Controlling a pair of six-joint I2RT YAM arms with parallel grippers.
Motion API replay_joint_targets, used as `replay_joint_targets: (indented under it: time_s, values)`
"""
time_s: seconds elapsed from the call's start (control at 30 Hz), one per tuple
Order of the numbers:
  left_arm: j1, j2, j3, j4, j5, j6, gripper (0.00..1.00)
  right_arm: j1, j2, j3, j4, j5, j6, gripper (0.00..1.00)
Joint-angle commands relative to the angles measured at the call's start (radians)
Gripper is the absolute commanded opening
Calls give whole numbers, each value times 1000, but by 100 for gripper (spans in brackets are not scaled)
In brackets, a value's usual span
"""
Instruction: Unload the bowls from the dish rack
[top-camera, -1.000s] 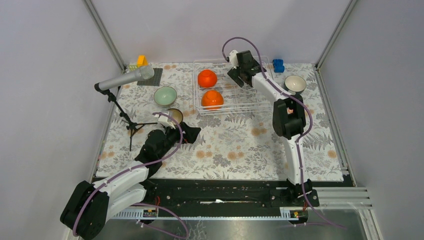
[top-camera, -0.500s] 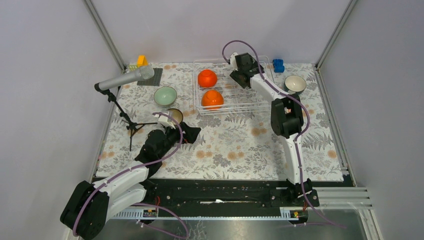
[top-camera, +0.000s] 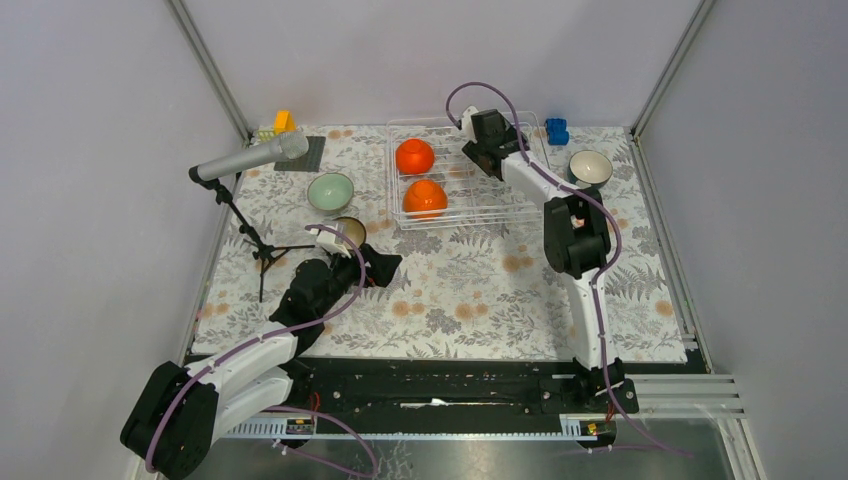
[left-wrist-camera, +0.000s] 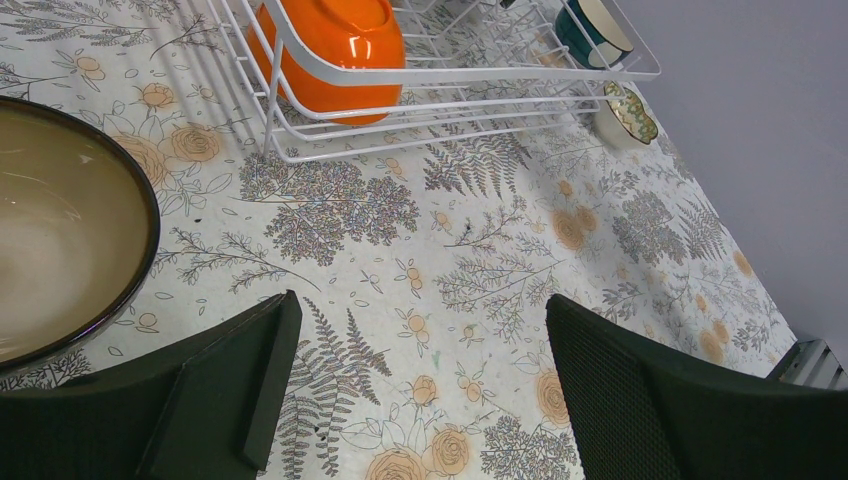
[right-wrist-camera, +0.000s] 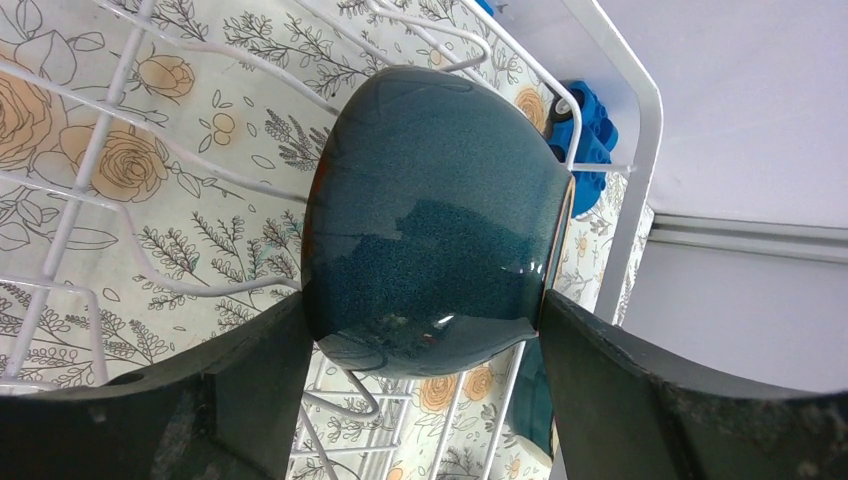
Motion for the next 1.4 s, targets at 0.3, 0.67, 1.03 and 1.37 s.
replay_joint_targets:
  time_s: [0.3,0.67,1.03,1.37]
  values:
    - [-2,-8,5,36,10,14,98,25,-244,-106,257,116,-8,60]
    - [-2,-8,6,34,9,15,98,54,-341,-134,174,22,74,57]
    - [-2,-4,7,34,16,12,98,53,-306,-120,56,64,190,59]
    - [-2,-2,9,34,20,8,98,53,-186,-41,-31,370,243,62]
